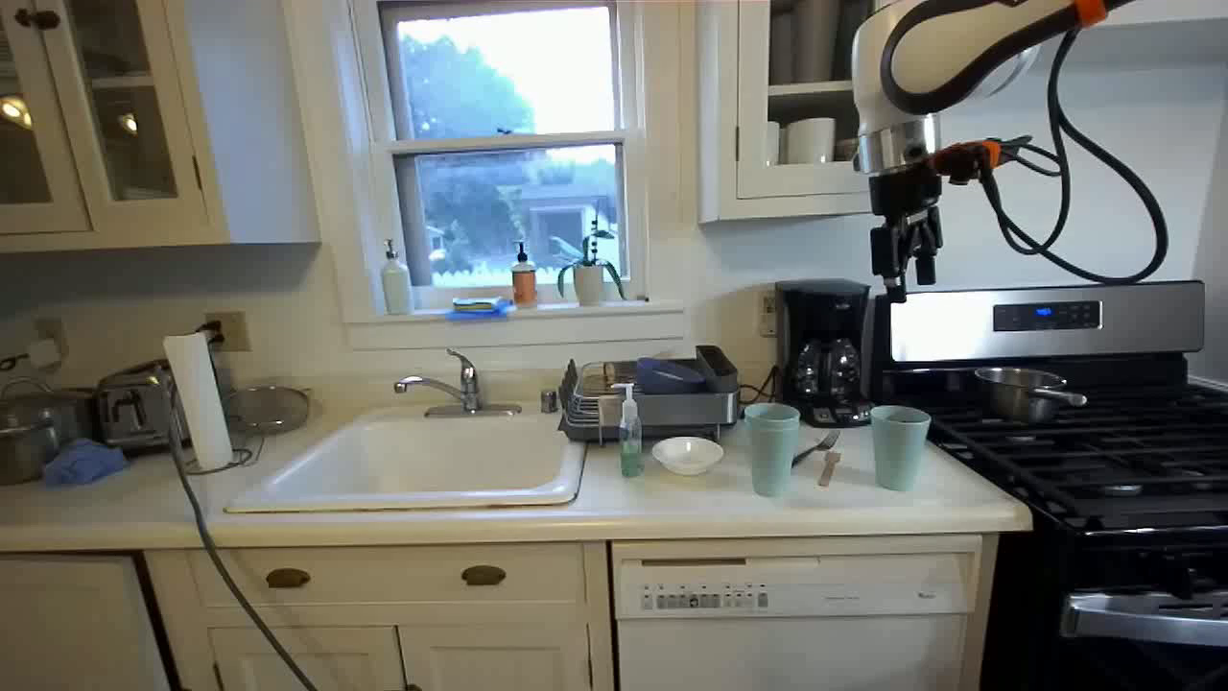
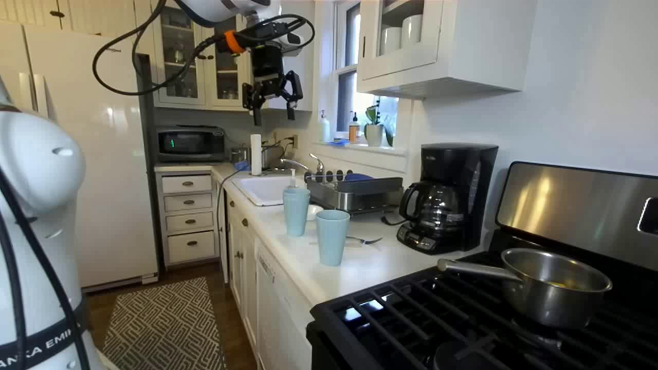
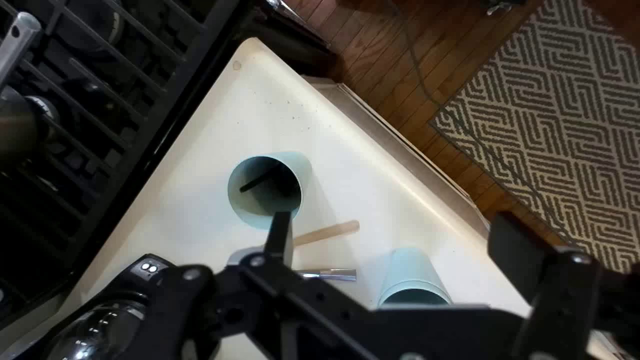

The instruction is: Pour the measuring spoons out of the cup on the right and onto the counter

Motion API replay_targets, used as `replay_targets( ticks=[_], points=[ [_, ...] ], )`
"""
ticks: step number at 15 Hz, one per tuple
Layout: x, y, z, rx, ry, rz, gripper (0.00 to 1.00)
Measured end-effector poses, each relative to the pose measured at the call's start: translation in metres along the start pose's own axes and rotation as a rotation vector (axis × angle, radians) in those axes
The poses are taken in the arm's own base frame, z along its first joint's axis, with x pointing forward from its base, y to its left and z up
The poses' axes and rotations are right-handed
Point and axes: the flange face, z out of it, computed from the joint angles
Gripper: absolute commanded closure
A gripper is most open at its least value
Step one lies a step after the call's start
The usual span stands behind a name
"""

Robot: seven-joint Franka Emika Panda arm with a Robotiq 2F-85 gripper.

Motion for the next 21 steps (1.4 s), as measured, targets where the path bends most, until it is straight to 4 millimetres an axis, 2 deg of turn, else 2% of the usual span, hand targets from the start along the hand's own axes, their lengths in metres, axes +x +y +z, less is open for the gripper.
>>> replay_targets(
  ticks=[6, 8, 11, 17, 21],
  points=[
    [0.0, 0.001, 0.001, 0.003, -0.002, 0.005, 0.0],
    [0.005, 0.005, 0.013, 0.009, -0.008, 0.032, 0.0],
    [0.019, 0.014, 0.049, 0.028, -0.033, 0.086, 0.0],
    [0.048, 0.037, 0.137, 0.09, -0.029, 0.168, 0.0],
    [0.06, 0.047, 0.185, 0.127, -0.002, 0.209, 0.0]
  ],
)
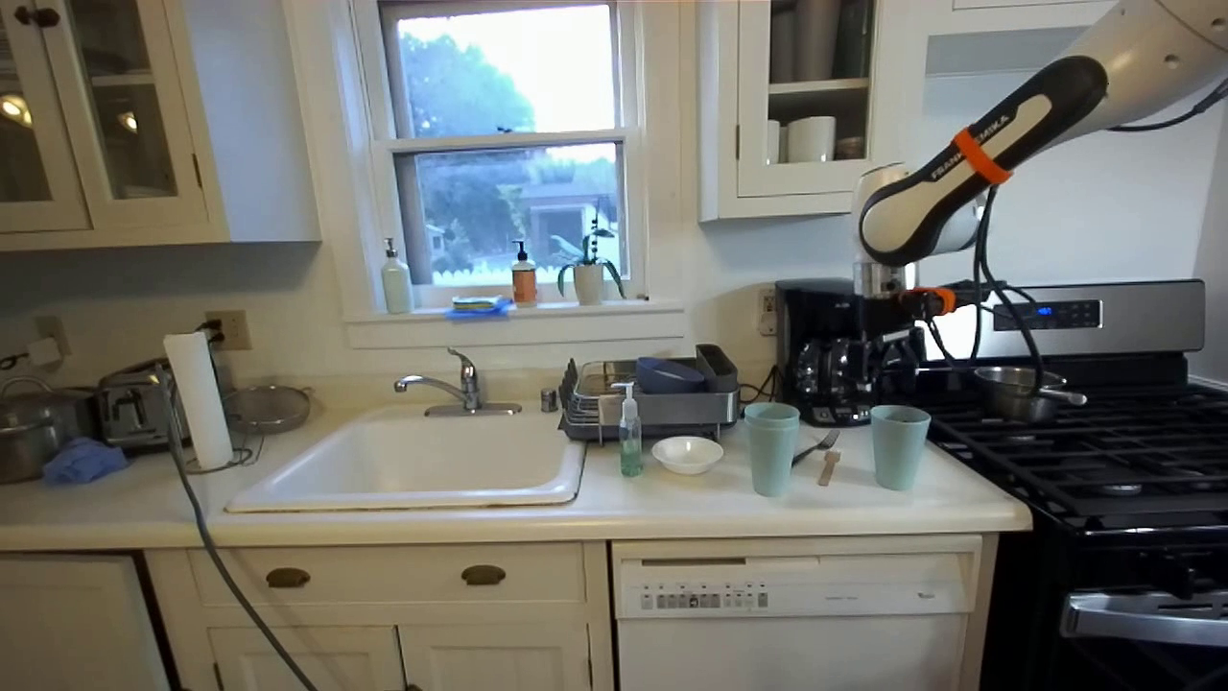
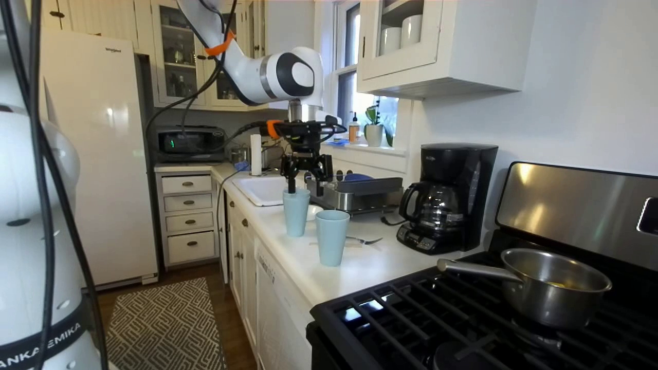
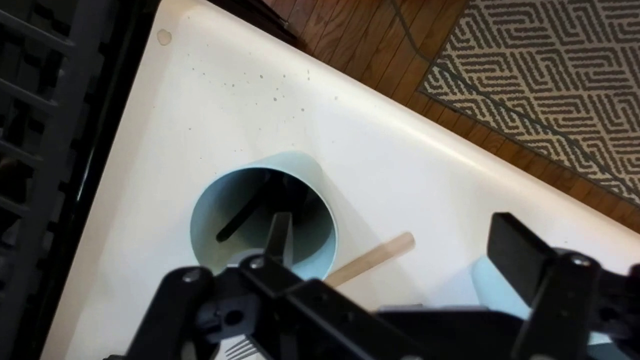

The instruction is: Pour the measuring spoons out of the cup on the right and onto the counter

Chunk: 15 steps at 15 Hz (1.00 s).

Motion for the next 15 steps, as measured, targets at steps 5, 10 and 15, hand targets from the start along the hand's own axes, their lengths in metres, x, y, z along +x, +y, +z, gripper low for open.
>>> replay_targets(
  ticks=[5, 10, 15],
  points=[
    [0.012, 0.009, 0.034, 0.006, 0.046, 0.021, 0.07],
    [0.021, 0.017, 0.052, 0.006, 0.083, 0.036, 0.56],
    [0.024, 0.025, 0.057, 0.012, 0.102, 0.06, 0.91]
  ],
)
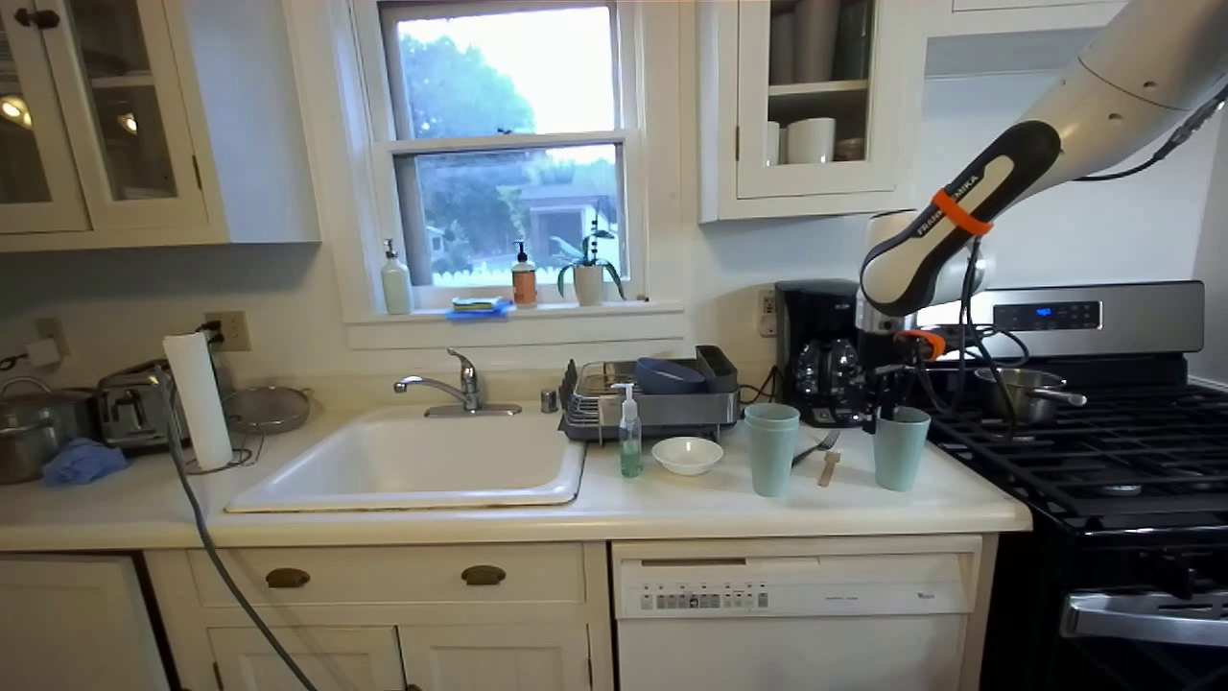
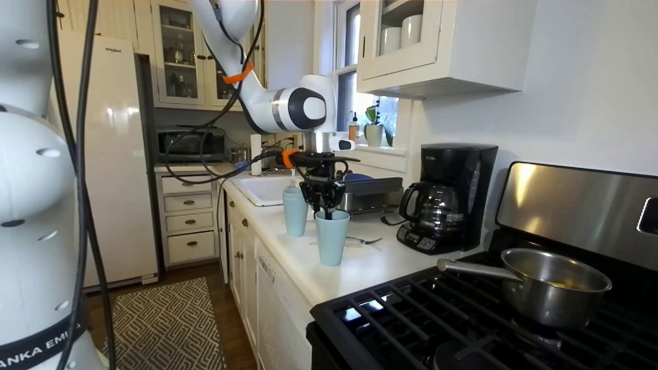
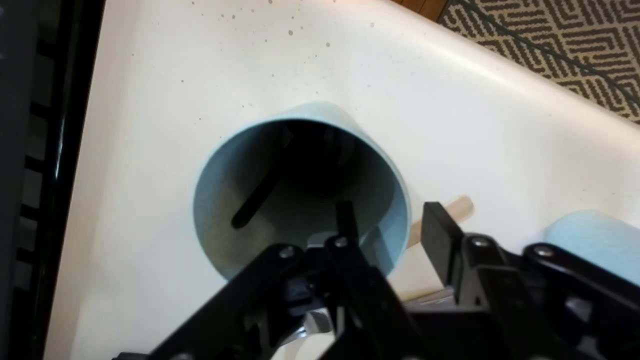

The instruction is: Pour the measuring spoons out of the cup on the right and onto the counter

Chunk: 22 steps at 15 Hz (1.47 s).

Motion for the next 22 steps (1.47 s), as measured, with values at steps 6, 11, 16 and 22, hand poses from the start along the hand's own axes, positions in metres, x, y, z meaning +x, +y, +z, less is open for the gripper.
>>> replay_targets(
  ticks=[6, 11, 16, 22],
  points=[
    [0.002, 0.012, -0.003, 0.029, 0.007, 0.059, 0.99],
    [0.011, 0.026, -0.022, 0.211, 0.004, 0.148, 0.99],
    [0.033, 0.092, -0.08, 0.412, 0.11, 0.319, 0.99],
    [0.043, 0.134, -0.083, 0.689, 0.176, 0.526, 0.99]
  ],
)
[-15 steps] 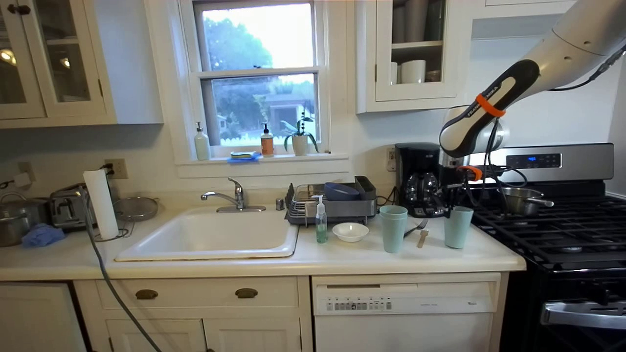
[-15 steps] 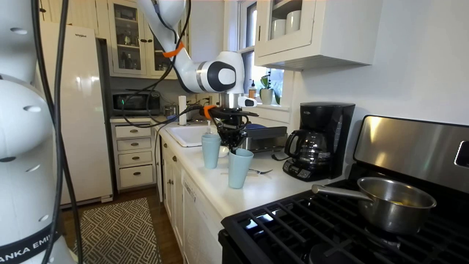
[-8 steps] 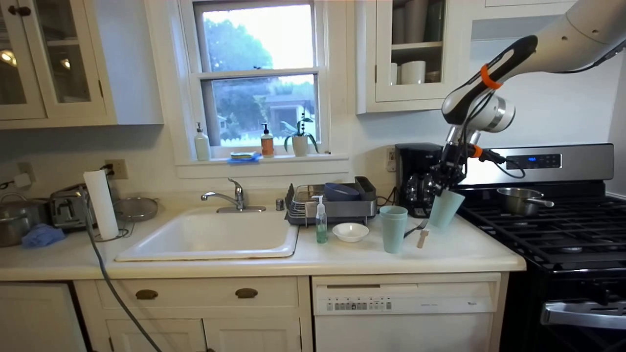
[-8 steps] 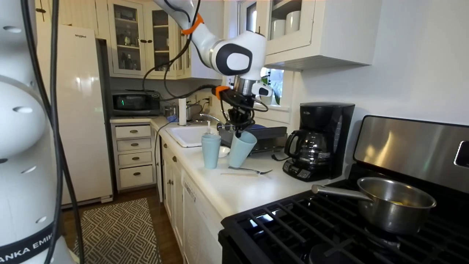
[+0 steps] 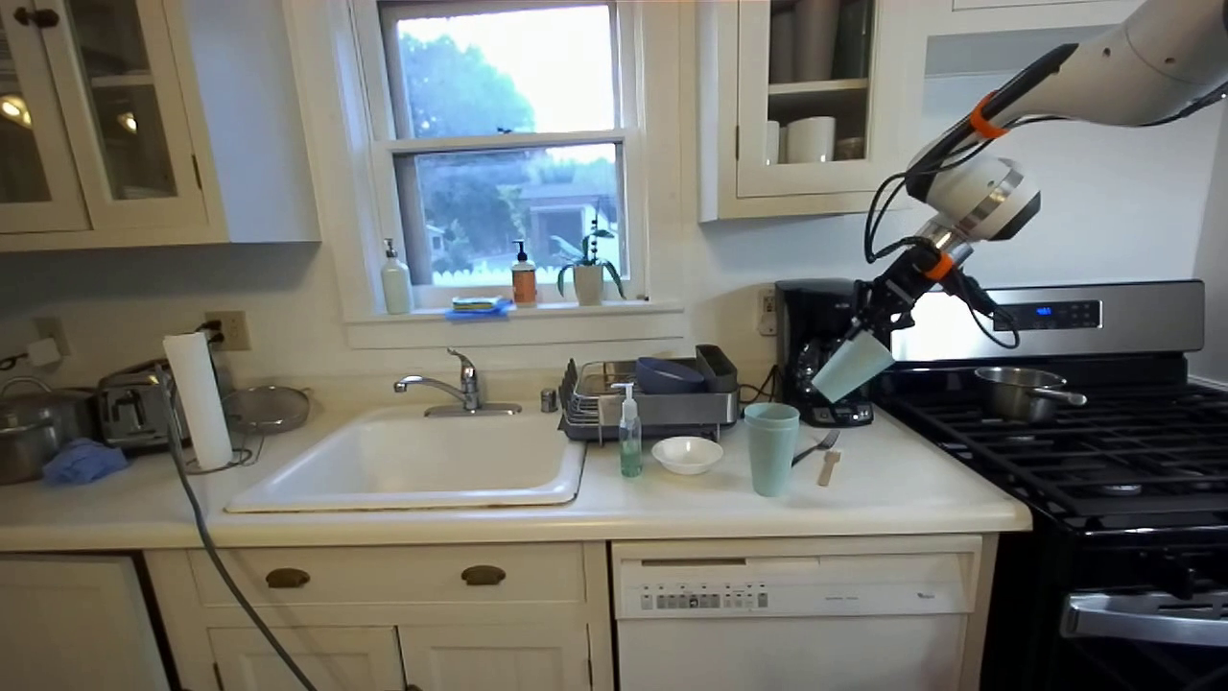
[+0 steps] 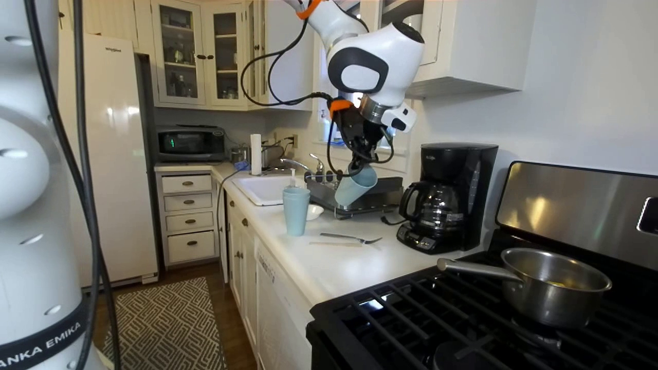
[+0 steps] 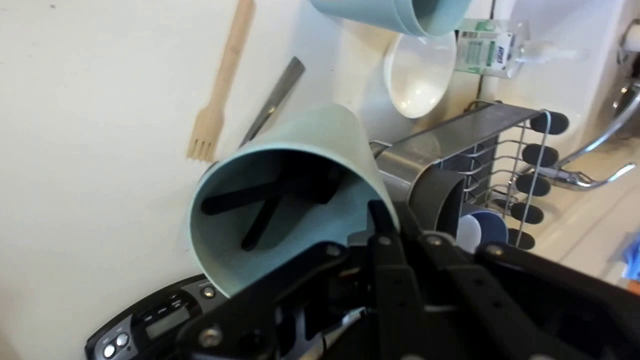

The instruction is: Pour the measuring spoons out of the cup on the right and onto the counter

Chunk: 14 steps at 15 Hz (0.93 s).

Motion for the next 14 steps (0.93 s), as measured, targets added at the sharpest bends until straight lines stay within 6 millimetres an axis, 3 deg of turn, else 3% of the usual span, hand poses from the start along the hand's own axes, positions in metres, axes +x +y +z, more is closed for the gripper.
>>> replay_targets(
  ticks=[8, 14],
  points=[
    [0.003, 0.007, 0.047, 0.391, 0.037, 0.165, 0.96],
    [0.004, 0.013, 0.052, 0.44, 0.035, 0.186, 0.99]
  ],
)
